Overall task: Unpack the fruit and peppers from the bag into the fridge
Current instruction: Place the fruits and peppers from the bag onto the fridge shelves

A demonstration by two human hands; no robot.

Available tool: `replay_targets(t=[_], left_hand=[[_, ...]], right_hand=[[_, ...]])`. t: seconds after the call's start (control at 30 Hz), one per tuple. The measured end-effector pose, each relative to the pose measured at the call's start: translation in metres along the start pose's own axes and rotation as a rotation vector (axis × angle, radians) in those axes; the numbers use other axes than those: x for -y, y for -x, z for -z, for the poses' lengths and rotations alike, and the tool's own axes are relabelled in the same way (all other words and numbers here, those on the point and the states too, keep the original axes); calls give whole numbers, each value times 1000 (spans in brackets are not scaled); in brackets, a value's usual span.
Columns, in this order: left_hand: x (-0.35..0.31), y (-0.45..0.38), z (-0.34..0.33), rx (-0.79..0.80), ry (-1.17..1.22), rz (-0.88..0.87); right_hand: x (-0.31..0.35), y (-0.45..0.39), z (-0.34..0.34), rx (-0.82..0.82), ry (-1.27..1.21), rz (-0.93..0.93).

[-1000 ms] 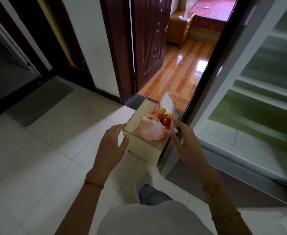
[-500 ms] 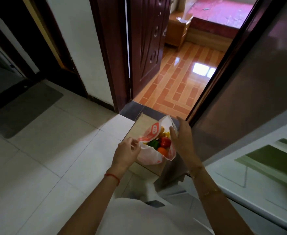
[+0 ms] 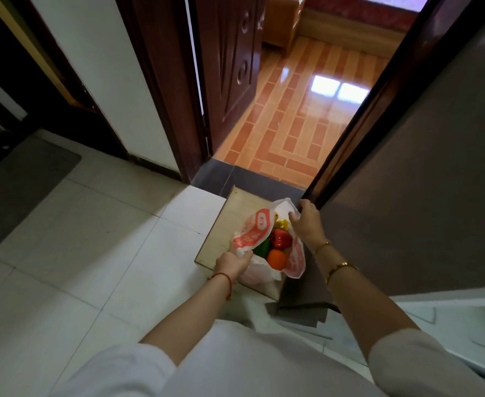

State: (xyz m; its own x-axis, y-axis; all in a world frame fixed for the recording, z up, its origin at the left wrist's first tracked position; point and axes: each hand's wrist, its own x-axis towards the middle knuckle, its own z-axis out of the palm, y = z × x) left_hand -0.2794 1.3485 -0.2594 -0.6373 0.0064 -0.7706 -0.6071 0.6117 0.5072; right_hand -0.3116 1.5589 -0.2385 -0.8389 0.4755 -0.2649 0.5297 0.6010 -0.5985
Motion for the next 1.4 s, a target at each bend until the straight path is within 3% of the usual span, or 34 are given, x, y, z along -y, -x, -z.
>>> replay_targets(t=[0.43,0.6,0.77,1.0,1.23,1.4], left_hand=[[-17,-11,-11,31,19,60],[-10,-14,5,2,208,-26],[-4,3,28,-53,280,-160],[5,46,55,-173,14,-385],[23,88,76,-330,-240,-440],[36,118,84,-349,-314,-469]], right_hand=[[6,-22,-10,136,-74,-51],[8,-19,-10,137,-275,-132],[13,3,-1,79,-377,-82],[15,52,15,63,-506,12],[4,118,34,157,-636,35],[-8,164,45,151,-625,26]])
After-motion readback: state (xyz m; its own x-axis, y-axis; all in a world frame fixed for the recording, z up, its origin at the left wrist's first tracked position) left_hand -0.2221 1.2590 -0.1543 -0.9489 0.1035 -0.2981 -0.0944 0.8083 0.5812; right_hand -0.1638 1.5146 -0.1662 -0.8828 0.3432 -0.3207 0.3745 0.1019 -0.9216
